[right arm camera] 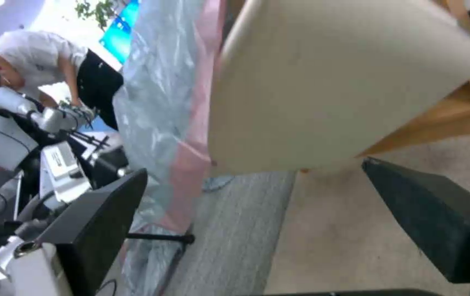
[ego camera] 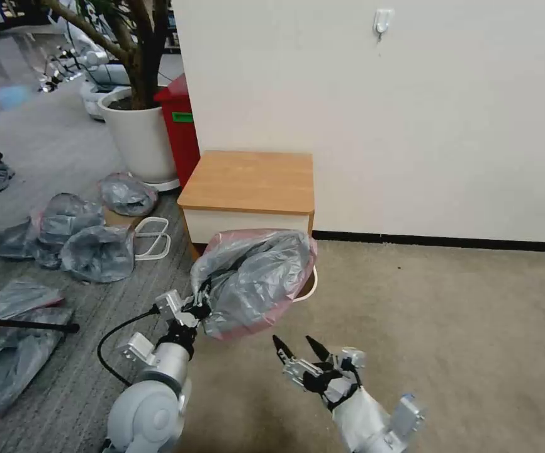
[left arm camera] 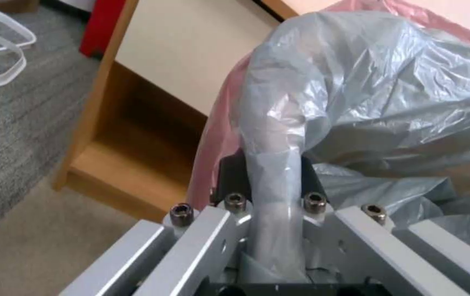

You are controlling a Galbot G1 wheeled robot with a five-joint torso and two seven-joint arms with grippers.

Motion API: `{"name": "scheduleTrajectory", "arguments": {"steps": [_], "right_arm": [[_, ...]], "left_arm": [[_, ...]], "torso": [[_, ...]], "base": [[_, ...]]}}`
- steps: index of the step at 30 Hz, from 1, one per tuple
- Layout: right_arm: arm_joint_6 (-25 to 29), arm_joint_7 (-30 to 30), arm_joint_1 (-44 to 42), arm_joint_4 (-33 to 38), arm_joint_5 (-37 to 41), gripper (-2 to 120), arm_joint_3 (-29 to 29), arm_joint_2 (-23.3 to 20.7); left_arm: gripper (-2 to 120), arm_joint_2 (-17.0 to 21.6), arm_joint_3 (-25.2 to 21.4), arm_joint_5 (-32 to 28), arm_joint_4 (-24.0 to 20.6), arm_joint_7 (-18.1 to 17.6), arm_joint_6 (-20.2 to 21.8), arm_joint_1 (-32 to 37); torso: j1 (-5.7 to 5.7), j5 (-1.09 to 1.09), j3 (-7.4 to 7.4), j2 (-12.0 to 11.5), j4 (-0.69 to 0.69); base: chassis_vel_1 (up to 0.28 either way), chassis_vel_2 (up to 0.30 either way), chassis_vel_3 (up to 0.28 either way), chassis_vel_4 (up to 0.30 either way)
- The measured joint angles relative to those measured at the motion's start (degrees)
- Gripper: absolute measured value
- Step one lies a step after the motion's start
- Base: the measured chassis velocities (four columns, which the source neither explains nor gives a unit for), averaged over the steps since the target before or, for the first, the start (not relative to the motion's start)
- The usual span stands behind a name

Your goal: Pick up the garbage bag from the table and place it over the trash can.

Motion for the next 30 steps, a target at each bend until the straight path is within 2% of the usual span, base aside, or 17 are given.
{"name": "scheduleTrajectory", "arguments": {"steps": [7,13,15,30], "right_arm": [[2.48,2.55,-2.92,3.89,-7.52,100,4.00,0.91],[1.96,4.86,-2.77,10.26,-6.61,100,5.06,0.62],[0.02,5.05,-0.47,12.62,-5.69,100,4.20,0.16],[-7.20,8.19,4.89,10.44,-1.15,100,1.93,-1.34]], "left_arm": [[4,-0.28,-0.03,1.72,0.62,0.09,-0.50,-0.16],[4,-0.20,0.12,7.18,0.72,0.09,-2.04,0.24],[4,0.02,0.55,10.42,0.13,0.09,-2.96,0.84],[4,-0.10,1.36,15.72,-0.97,0.23,-4.72,2.02]], "torso": [[0.00,0.00,0.00,0.00,-0.01],[0.00,0.00,0.00,0.00,-0.01],[0.00,0.00,0.00,0.00,0.00],[0.00,0.01,0.00,0.00,0.00]], "base": [[0.000,0.000,0.000,0.000],[0.000,0.000,0.000,0.000],[0.000,0.000,0.000,0.000],[0.000,0.000,0.000,0.000]]}}
